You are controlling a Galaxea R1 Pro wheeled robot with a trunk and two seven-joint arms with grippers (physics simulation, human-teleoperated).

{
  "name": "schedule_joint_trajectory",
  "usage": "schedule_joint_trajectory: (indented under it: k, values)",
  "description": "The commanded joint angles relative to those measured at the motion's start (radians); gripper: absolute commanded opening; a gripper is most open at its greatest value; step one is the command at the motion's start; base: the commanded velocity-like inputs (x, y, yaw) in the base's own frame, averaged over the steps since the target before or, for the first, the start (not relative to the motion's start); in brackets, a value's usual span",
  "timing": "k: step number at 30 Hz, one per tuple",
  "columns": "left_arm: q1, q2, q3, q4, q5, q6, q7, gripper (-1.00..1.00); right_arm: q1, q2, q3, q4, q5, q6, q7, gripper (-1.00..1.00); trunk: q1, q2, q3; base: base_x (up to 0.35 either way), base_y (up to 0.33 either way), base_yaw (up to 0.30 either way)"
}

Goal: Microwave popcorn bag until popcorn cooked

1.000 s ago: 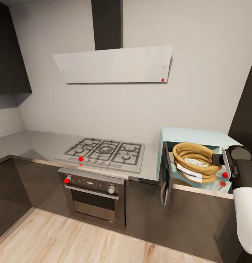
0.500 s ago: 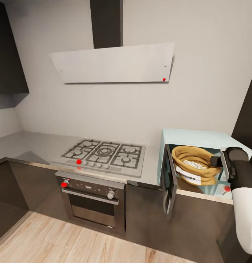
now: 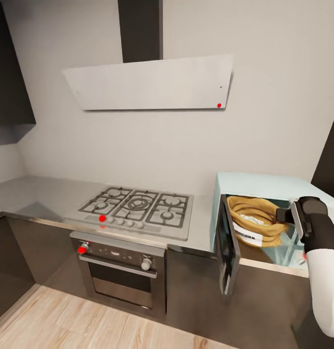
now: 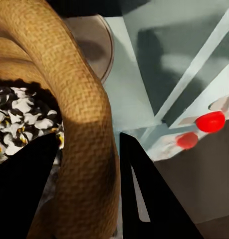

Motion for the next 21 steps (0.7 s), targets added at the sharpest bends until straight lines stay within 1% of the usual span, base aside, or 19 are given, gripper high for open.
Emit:
schedule_joint_trajectory:
  k: [1,4,6,21]
  values:
    - [0.000,0.000,0.004,-0.002,0.003,-0.001,0.001,1.00,0.000,0.000,-0.002,0.021,0.050,0.005,0.000,-1.00,0.001,0.000,-0.001,0.300,0.000,0.000]
    - [0.000,-0.001,0.005,-0.002,0.003,-0.001,0.001,1.00,0.000,-0.001,-0.002,0.020,0.049,0.005,0.000,-1.00,0.001,0.000,-0.001,0.255,0.000,0.000]
    - [0.000,-0.001,0.005,-0.002,0.003,-0.001,0.001,1.00,0.000,-0.002,-0.003,0.020,0.049,0.005,-0.001,-1.00,0.001,0.000,-0.001,0.094,0.000,0.000]
    - [0.000,-0.001,0.005,-0.002,0.003,-0.001,0.001,1.00,0.000,-0.007,-0.015,0.021,0.049,0.005,-0.002,-1.00,0.001,0.000,-0.001,0.005,0.000,0.000]
